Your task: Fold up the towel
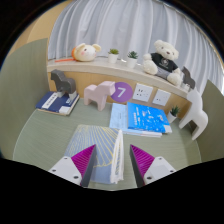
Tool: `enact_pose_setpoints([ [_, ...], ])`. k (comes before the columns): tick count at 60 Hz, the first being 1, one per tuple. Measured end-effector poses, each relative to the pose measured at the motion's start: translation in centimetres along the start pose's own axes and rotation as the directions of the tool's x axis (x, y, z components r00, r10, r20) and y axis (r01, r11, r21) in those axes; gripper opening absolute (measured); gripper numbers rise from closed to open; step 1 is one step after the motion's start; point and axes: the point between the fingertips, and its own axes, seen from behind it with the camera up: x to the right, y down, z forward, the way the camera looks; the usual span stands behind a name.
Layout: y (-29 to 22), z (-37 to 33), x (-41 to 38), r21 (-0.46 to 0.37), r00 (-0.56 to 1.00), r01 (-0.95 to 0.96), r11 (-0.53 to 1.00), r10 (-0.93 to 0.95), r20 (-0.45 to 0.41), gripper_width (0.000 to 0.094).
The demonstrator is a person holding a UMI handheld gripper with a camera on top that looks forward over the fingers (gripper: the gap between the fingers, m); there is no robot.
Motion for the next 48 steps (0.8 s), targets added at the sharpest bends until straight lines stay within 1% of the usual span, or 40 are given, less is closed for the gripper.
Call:
enact_pose_setpoints([
  [5, -1.1, -3.0, 0.7, 0.028, 1.000, -0.017, 0.999, 0.016, 0.002, 0.0699],
  [14, -3.2, -9.6, 1.8, 0.112, 0.995, -0.104, 0.988, 0.103, 0.011, 0.0712],
  [19, -3.2, -13.1, 2.4, 0.149, 0.990, -0.143, 0.978, 0.144, 0.006, 0.0712],
  [29, -1.2, -18.9, 2.8, 0.190, 0.982, -0.179, 0.965, 0.186, -0.022, 0.0712],
  [33, 0.1, -20.9, 2.7, 0.192, 0.981, -0.182, 0.964, 0.192, -0.034, 0.0711],
  [39, 2.5, -23.8, 2.0, 0.173, 0.982, -0.167, 0.971, 0.179, -0.061, 0.0713],
  [48, 3.9, -27.4, 0.7, 0.201, 0.980, -0.177, 0.963, 0.192, -0.060, 0.0713],
])
